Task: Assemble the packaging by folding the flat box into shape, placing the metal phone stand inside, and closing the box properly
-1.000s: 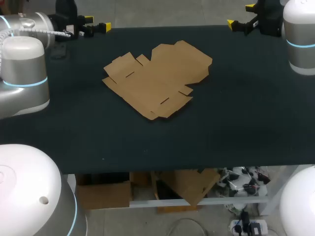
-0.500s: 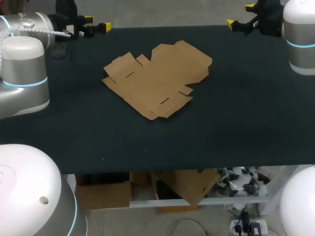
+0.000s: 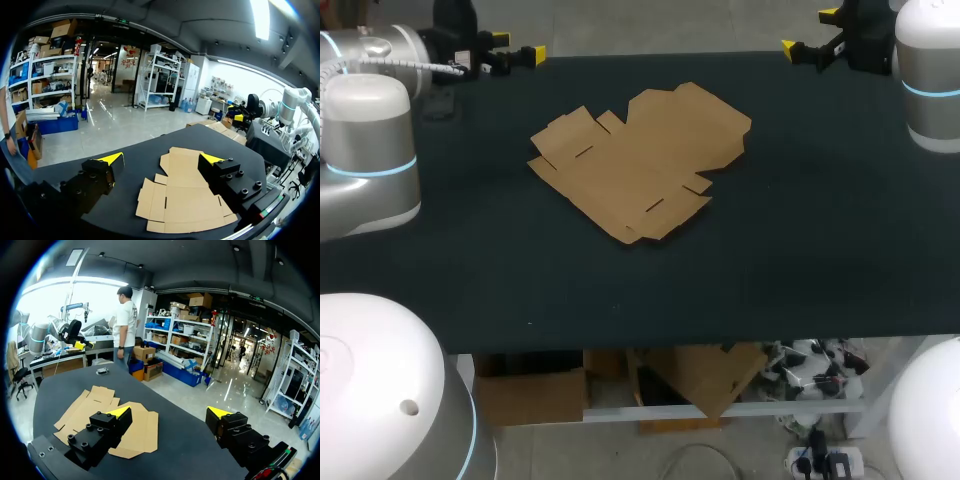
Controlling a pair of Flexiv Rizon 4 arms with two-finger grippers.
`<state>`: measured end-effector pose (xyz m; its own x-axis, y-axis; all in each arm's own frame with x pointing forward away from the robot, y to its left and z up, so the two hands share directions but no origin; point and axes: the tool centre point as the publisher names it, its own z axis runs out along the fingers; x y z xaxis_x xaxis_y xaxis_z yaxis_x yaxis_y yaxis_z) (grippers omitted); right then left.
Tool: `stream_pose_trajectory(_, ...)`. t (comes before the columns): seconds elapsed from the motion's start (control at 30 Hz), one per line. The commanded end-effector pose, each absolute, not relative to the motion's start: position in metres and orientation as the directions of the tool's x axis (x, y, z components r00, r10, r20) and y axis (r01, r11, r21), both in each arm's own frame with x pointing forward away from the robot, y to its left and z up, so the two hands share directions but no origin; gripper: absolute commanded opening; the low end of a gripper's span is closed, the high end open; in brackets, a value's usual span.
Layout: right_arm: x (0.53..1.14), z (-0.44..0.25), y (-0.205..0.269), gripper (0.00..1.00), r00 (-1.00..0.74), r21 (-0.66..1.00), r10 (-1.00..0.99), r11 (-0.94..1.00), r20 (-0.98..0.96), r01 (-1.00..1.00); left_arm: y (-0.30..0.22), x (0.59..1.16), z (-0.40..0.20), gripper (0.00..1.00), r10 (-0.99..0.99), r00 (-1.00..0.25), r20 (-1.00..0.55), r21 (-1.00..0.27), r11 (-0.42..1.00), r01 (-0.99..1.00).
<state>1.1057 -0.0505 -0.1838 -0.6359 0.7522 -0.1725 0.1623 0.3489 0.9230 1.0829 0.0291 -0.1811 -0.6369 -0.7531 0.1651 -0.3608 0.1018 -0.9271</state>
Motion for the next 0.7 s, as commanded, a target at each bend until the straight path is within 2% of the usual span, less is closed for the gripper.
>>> stream_pose_trajectory(0.03,1.105,-0.184,-0.05,1.0,-0.634,0.924,0.754,0.347,-0.173,0.16,0.027,1.083,-0.177,1.0,-0.754,-0.636,0.162,-0.923,0.113,-0.368)
stream_pose_trajectory(0.27,1.102,-0.181,-0.052,1.0,-0.626,0.916,0.767,0.342,-0.143,0.21,0.025,1.083,-0.173,1.0,-0.764,-0.615,0.195,-0.891,0.124,-0.437)
stream_pose_trajectory(0.7,1.086,-0.181,-0.052,1.0,-0.585,0.872,0.81,0.252,0.047,0.419,0.024,1.075,-0.177,1.0,-0.772,-0.585,0.247,-0.797,0.182,-0.576)
